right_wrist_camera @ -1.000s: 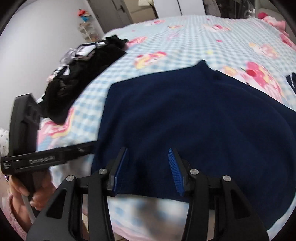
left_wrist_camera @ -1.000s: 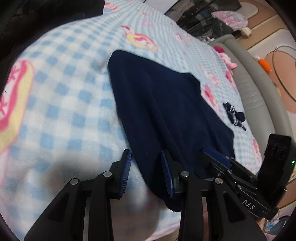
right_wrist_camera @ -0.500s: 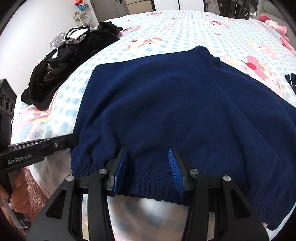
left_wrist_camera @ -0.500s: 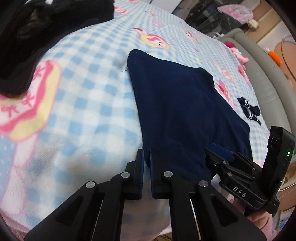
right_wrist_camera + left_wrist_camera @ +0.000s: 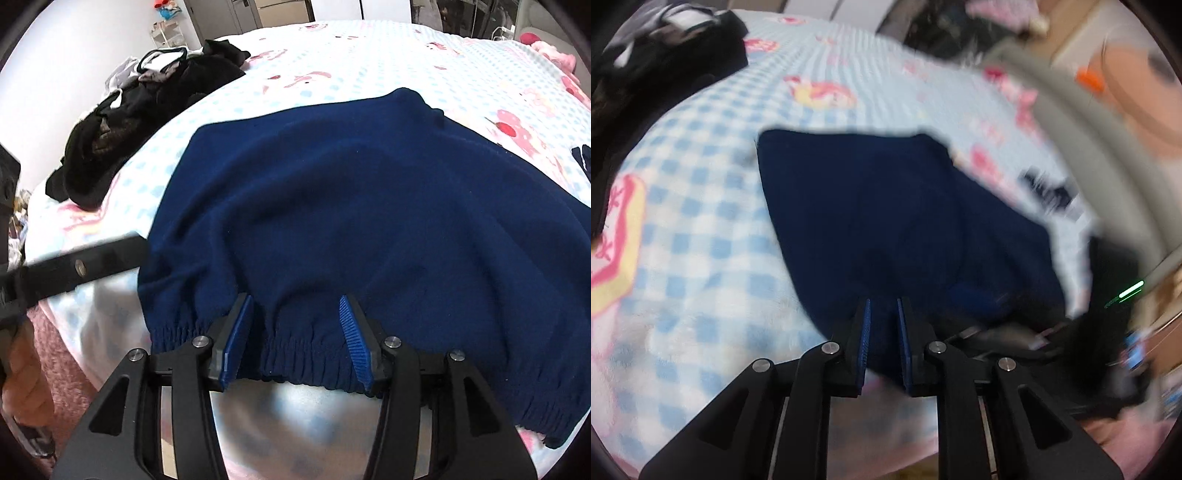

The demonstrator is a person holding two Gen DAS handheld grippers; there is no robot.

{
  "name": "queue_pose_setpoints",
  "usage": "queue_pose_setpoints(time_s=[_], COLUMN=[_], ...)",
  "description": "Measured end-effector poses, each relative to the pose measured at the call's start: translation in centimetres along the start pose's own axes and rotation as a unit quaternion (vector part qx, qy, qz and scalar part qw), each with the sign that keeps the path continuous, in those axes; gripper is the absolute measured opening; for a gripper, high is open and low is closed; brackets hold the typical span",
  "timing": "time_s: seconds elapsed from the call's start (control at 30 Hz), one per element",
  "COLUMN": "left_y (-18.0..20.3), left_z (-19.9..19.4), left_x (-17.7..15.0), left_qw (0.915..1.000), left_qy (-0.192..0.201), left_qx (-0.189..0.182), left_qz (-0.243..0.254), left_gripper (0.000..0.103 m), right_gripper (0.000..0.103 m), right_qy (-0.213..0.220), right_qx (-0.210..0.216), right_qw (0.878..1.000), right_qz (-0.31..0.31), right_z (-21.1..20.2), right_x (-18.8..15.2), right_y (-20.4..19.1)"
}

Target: Fold clothes

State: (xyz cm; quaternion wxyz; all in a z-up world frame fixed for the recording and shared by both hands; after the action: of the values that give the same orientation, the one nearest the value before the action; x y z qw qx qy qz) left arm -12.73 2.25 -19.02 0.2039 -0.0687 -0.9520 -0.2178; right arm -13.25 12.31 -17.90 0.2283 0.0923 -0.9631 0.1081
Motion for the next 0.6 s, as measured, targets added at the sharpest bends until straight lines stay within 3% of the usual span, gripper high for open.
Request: queue_pose_setpoints(time_s=[0.07,0.13,0.23,0.3,0.4,0.47,0.57,0.6], left_y=[-0.8,-1.1,-0.6,0.0,1.9,2.9,1.8,1.4], left_z=[1.3,1.3,-0.4,-1.6,-1.8,-0.6,2.3,2.3], left_x=[-1.1,-1.6,-1.1,-0.5,0.0,-0.2,-1.8,-2.0], left_qw=[0.998,0.9967,0.9987,0.9995,0.9985,0.9978,0.9956,0.9965], left_qy=[-0.037,-0.052,-0.026,0.0,0.018,0.003,-0.053,-0.053], left_qx=[0.05,0.058,0.038,0.017,-0.016,-0.018,0.037,0.031], left_qz=[0.014,0.022,0.023,0.027,0.048,0.064,0.068,0.057], left_gripper=[0.015,0.015,0.016,0.026,0.028,0.028,0.028,0.028], right_gripper=[0.05,0.05,0.05,0.05,0.05,0.05,0.053,0.055], right_qy=[0.007,0.019,0.031,0.037,0.055,0.055,0.045,0.045], right_qx=[-0.003,-0.015,-0.053,-0.073,-0.061,-0.078,-0.094,-0.094], right_qw=[1.0,1.0,0.998,0.996,0.993,0.991,0.989,0.988], right_qz=[0.005,0.017,0.032,0.047,0.081,0.097,0.106,0.112], right_z=[-0.7,-1.8,-3.5,-4.9,-7.2,-7.0,-6.6,-6.6], right_x=[-0.1,0.2,-0.2,-0.8,-2.1,-2.5,-3.8,-4.1], right_y=[0.5,1.5,4.3,6.4,8.8,9.2,11.0,11.5])
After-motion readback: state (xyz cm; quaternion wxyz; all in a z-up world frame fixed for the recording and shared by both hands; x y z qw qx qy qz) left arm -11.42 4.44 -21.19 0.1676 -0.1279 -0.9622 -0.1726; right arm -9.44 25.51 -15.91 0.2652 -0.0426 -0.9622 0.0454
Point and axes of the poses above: each gripper's, at about its wrist camera, not at the fingertips, and z roughly the way its jaws point, y to its right, x to its top, the point moved 8 cm from there along z, roughly the way its jaws point, and after that the axes turned 4 degrees about -y, right-handed, at the moved point
